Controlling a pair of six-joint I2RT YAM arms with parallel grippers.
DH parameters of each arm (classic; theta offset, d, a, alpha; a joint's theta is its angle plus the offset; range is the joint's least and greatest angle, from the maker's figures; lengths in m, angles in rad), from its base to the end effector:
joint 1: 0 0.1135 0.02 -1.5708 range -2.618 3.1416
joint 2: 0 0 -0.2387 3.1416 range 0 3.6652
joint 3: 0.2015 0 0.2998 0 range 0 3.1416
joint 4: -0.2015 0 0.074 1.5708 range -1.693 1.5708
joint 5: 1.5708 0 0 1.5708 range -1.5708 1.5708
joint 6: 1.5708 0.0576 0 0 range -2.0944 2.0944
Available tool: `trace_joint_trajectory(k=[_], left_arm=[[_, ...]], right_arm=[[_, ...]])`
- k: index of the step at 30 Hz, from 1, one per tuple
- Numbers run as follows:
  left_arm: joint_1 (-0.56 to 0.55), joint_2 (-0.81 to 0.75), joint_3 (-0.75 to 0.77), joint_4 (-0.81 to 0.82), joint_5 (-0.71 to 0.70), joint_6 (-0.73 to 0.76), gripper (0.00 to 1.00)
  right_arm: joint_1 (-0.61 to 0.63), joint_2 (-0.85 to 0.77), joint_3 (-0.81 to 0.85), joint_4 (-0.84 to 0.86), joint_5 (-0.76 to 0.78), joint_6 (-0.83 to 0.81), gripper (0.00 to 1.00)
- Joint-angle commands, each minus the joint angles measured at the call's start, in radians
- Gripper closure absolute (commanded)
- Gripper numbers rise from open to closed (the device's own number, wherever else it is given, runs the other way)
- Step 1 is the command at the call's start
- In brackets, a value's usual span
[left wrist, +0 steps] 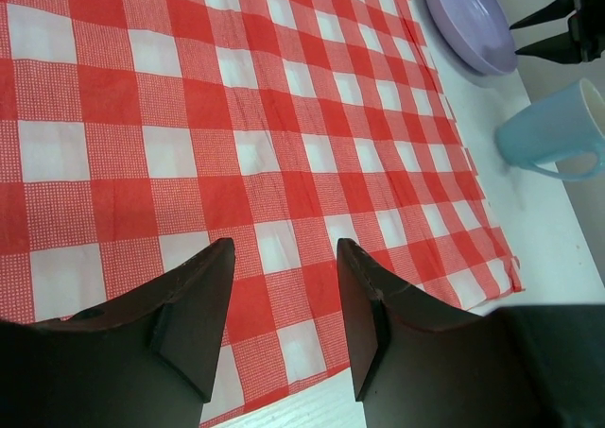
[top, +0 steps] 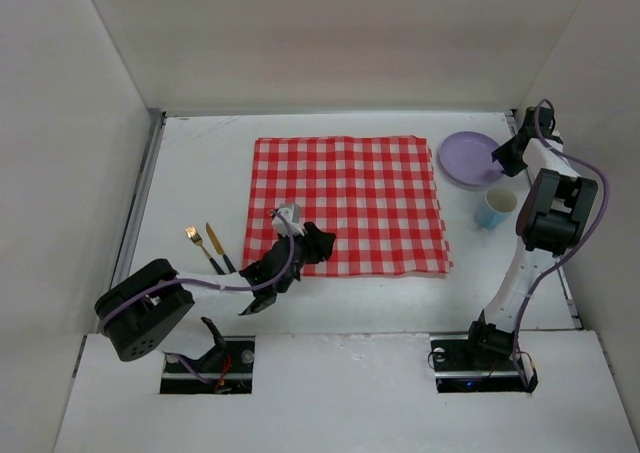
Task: Set the dinner table for one person
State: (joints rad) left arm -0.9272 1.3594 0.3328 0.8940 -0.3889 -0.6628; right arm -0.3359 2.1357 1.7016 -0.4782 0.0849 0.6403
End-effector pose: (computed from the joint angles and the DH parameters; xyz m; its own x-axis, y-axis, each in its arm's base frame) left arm 0.1972 -0.2265 0.1098 -0.3792 -0.4433 -0.8122 0.3569 0.7398 -0.5704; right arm 0.4892 -0.1760 0.1421 -0.3733 0.7609 -0.5308 0.7488 0.5849 0.3118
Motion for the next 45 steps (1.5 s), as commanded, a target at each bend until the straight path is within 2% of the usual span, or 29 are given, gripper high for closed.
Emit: trace_joint_trajectory(k=[1, 3, 9, 12, 16, 17, 22, 30, 32, 34, 35, 37, 45], left_arm=[[0.009, -0.042, -0.018, 0.069, -0.027, -0.003, 0.55], [0.017, -0.048, -0.02, 0.069, -0.028, -0.003, 0.55], [0.023, -0.049, -0.024, 0.069, -0.031, -0.008, 0.55], [0.026, -0.046, -0.025, 0.069, -0.036, -0.006, 0.55], [0.026, -0.059, -0.026, 0.065, -0.036, -0.004, 0.55], [0.028, -0.059, -0.026, 0.065, -0.044, -0.003, 0.55], [0.028, -0.06, -0.028, 0.06, -0.051, 0.0, 0.55], [0.032, -0.049, -0.028, 0.063, -0.059, -0.003, 0.55], [0.034, -0.049, -0.028, 0.06, -0.059, -0.008, 0.55], [0.032, -0.057, -0.029, 0.062, -0.056, -0.006, 0.55], [0.031, -0.057, -0.029, 0.062, -0.056, -0.004, 0.55], [0.034, -0.056, -0.029, 0.06, -0.059, -0.008, 0.55], [0.032, -0.059, -0.031, 0.059, -0.054, -0.012, 0.55]], right_arm=[[0.014, 0.02, 0.04, -0.063, 0.016, -0.016, 0.54], [0.018, 0.02, 0.047, -0.065, 0.019, -0.027, 0.54], [0.051, 0.113, 0.206, -0.209, 0.081, -0.085, 0.61], [0.064, 0.156, 0.274, -0.261, 0.104, -0.111, 0.72], [0.07, 0.194, 0.342, -0.321, 0.111, -0.134, 0.79], [0.067, 0.194, 0.339, -0.318, 0.113, -0.128, 0.88], [0.065, 0.132, 0.227, -0.216, 0.122, -0.09, 1.0], [0.033, -0.043, 0.064, 0.007, 0.046, -0.088, 1.0], [0.021, -0.066, 0.055, 0.013, 0.044, -0.084, 0.95], [0.015, -0.097, 0.017, 0.027, 0.049, -0.071, 0.81], [0.01, -0.109, -0.005, 0.023, 0.059, -0.062, 0.71], [0.002, -0.117, -0.029, 0.004, 0.072, -0.039, 0.61], [0.01, -0.102, -0.079, -0.056, 0.032, 0.001, 0.54]])
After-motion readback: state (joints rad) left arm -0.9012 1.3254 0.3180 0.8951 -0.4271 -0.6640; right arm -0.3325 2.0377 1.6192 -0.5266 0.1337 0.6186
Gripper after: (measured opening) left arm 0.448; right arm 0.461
